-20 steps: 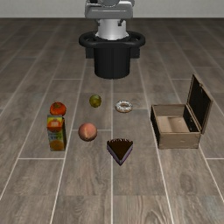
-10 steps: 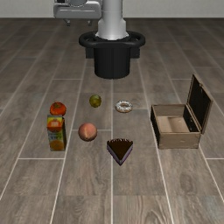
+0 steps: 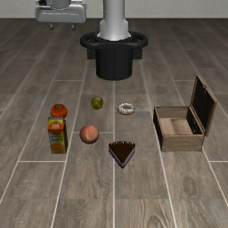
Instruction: Pick up the tomato and place it in the box
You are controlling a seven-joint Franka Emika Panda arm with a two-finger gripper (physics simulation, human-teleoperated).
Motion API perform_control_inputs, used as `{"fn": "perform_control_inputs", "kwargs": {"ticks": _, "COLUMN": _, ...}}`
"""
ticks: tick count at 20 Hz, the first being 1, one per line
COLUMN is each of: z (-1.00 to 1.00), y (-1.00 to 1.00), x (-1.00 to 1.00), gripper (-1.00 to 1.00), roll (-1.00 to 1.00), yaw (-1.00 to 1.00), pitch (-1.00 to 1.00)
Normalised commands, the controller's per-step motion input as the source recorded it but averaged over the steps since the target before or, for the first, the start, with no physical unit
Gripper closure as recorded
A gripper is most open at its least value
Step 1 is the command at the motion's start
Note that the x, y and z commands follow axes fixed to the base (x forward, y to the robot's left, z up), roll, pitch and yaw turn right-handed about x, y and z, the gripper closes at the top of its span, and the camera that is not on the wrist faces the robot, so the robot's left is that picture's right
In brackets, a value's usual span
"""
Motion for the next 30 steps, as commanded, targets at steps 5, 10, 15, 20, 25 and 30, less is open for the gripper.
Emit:
{"fn": "perform_control_inputs", "kwargs": {"ticks": 5, "z": 0.00, "y": 0.00, "x": 1.00, "gripper": -1.00, "roll": 0.00, "yaw": 0.00, "pitch": 0.00}}
{"fn": "perform_control_inputs", "kwargs": {"ticks": 10, "z": 0.00, "y": 0.00, "x": 1.00, "gripper": -1.00, "roll": 0.00, "yaw": 0.00, "pitch": 0.00}}
{"fn": "perform_control_inputs", "kwargs": {"ticks": 15, "z": 0.00, "y": 0.00, "x": 1.00, "gripper": -1.00, "roll": 0.00, "yaw": 0.00, "pitch": 0.00}}
{"fn": "perform_control_inputs", "kwargs": {"ticks": 20, "z": -0.20, "y": -0.20, "x": 0.60, "gripper": -1.00, "roll": 0.00, "yaw": 0.00, "pitch": 0.00}}
{"fn": "perform_control_inputs", "kwargs": {"ticks": 25, "z": -1.00, "y": 0.00, "x": 0.00, "gripper": -1.00, "roll": 0.00, "yaw": 0.00, "pitch": 0.00}}
{"fn": "perform_control_inputs", "kwargs": {"ticks": 30, "z": -1.00, "y": 0.00, "x": 0.00, "gripper": -1.00, "roll": 0.00, "yaw": 0.00, "pitch": 0.00}}
